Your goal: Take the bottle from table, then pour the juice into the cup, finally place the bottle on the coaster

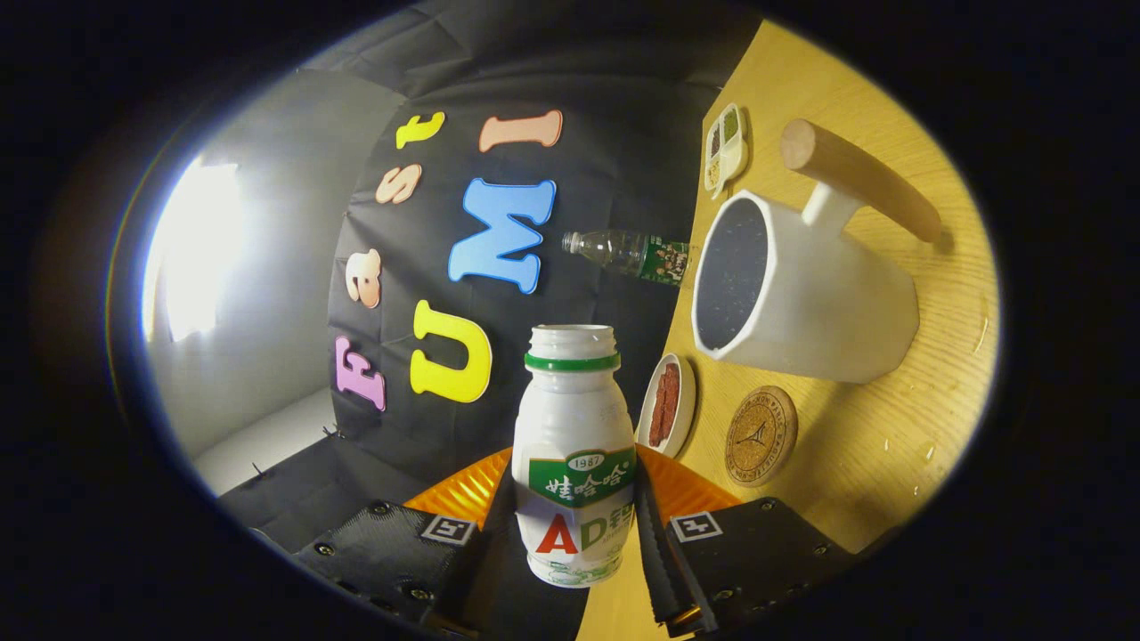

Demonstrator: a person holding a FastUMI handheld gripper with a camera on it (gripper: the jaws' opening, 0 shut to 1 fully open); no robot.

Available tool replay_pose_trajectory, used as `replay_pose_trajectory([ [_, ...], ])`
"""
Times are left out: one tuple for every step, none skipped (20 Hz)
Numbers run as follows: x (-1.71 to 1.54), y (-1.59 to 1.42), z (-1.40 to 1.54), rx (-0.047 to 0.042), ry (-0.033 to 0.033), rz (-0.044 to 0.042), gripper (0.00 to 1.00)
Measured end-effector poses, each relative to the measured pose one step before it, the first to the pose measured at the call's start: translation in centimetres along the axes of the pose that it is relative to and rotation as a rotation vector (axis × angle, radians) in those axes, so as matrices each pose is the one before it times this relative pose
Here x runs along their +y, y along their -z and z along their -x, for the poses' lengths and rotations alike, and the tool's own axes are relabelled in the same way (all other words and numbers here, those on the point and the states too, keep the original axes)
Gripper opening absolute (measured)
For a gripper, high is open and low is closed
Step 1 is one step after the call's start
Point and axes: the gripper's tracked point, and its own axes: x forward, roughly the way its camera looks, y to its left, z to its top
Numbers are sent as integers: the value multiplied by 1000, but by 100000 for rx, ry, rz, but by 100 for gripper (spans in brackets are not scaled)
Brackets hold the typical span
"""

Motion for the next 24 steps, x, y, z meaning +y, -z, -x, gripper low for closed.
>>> replay_pose_trajectory([
  [148,44,46,-289,28,-1466,64],
  [-59,-81,-57,-304,-93,-1456,64],
  [15,32,148,-277,-282,-1748,65],
  [180,10,90,-560,-399,-2264,65],
  [110,-165,13,-693,-511,-2014,64],
  [49,42,52,-490,-351,-1866,65],
  [80,16,-35,-330,-392,-1351,65],
  [106,28,9,-246,-174,-982,64],
  [-5,-49,-82,-156,32,-612,65],
  [2,-70,-106,-318,201,-687,64],
  [-4,129,16,106,-193,-787,64],
  [17,77,155,51,-332,-940,65],
  [62,-107,15,-551,-365,-999,65],
  [26,-255,-47,-710,-460,-1370,64],
  [223,-15,169,-660,-565,-1597,65],
  [112,-144,-23,-536,-452,-1323,64],
  [60,-44,17,-261,-129,-749,64],
  [-16,77,-24,47,131,-107,64],
  [-18,118,-23,33,93,179,64],
  [-22,32,-61,-98,-10,-75,65],
  [11,-61,-61,-529,89,-531,65],
  [64,-168,3,-556,-354,-1110,65],
  [166,44,126,-265,-459,-1110,64],
  [75,70,-126,-370,-52,-931,64],
])
